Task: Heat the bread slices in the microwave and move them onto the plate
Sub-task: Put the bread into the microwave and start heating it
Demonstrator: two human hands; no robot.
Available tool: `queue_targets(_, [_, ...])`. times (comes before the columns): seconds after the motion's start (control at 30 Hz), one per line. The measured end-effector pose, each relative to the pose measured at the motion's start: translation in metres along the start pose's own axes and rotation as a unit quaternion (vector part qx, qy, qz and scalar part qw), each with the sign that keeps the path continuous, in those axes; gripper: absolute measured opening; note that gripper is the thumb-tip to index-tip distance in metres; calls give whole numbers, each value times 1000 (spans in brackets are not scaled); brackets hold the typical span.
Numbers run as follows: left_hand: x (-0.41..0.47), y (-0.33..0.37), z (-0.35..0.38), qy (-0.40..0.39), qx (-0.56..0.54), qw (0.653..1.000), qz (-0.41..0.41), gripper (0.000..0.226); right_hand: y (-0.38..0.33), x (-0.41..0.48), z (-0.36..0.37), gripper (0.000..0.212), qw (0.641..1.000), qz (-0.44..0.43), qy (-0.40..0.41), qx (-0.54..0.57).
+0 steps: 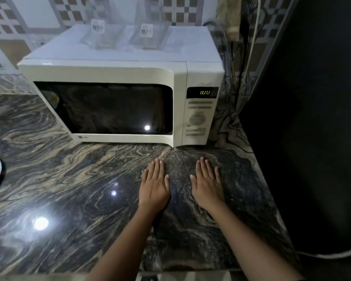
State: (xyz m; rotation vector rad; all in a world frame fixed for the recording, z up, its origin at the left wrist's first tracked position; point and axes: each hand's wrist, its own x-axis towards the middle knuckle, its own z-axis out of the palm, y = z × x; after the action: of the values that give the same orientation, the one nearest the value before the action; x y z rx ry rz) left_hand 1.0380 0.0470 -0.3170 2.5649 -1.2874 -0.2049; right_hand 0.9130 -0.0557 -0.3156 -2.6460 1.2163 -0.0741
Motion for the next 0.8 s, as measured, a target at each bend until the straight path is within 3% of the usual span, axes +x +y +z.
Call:
queue_targets(0.13, [5, -1, 3, -5, 6, 1000, -2, 56, 3, 4, 5, 58, 1000, 3, 0, -22])
queue_targets(0.8, [0, 0, 1, -5, 7, 1000, 10, 55, 3, 1, 4, 59, 1000, -8, 10, -25])
